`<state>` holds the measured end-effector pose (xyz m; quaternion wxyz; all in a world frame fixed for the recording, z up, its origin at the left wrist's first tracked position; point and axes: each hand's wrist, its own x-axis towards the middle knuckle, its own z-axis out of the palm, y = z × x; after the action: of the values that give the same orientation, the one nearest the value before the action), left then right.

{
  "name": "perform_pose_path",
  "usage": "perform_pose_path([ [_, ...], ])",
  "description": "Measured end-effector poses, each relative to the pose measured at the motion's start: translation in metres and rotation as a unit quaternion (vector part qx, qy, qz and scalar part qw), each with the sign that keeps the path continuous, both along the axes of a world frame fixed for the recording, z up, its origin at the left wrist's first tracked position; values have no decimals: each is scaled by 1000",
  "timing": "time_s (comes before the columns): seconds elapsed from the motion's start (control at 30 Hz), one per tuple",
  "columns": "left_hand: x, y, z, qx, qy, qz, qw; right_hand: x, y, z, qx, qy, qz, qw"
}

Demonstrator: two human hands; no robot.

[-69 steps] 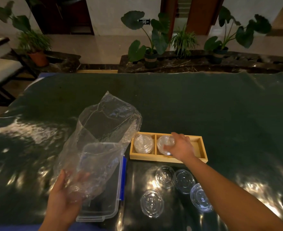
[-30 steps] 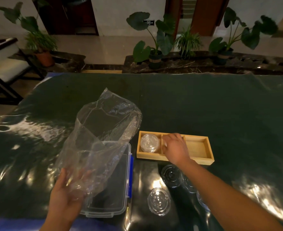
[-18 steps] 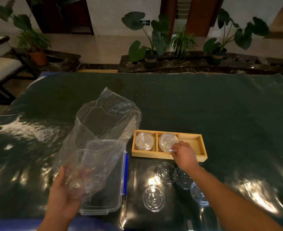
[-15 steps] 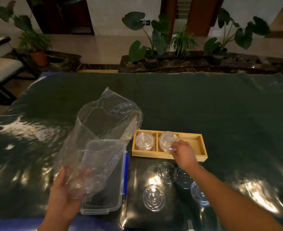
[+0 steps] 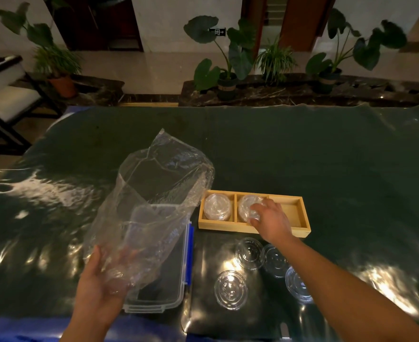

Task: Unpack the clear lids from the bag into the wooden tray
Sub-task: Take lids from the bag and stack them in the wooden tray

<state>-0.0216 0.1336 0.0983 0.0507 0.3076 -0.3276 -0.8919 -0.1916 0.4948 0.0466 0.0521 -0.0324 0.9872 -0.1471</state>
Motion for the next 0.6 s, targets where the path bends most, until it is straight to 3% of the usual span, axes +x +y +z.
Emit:
perform_pose_path([
  [0.27,0,1,5,2,8,-1,1000,0,-3,3,-9,35,-12,999],
  [0.37,-2,0,2,-3,-1,0,1000,5,-12,24,-94,72,-41,992],
  [0.43,-4,1,2,-1,-12,-13,1000,14,-20,52,-187,145,-48,970],
  [0.5,-7,5,6,-6,-20,-52,998,28,-31,93,-286,243,-22,927],
  [0.57,-9,11,14,-16,-20,-79,997,45,-44,138,-346,302,44,887],
  [0.6,-11,15,20,-21,-18,-86,996,52,-53,158,-350,295,92,884],
])
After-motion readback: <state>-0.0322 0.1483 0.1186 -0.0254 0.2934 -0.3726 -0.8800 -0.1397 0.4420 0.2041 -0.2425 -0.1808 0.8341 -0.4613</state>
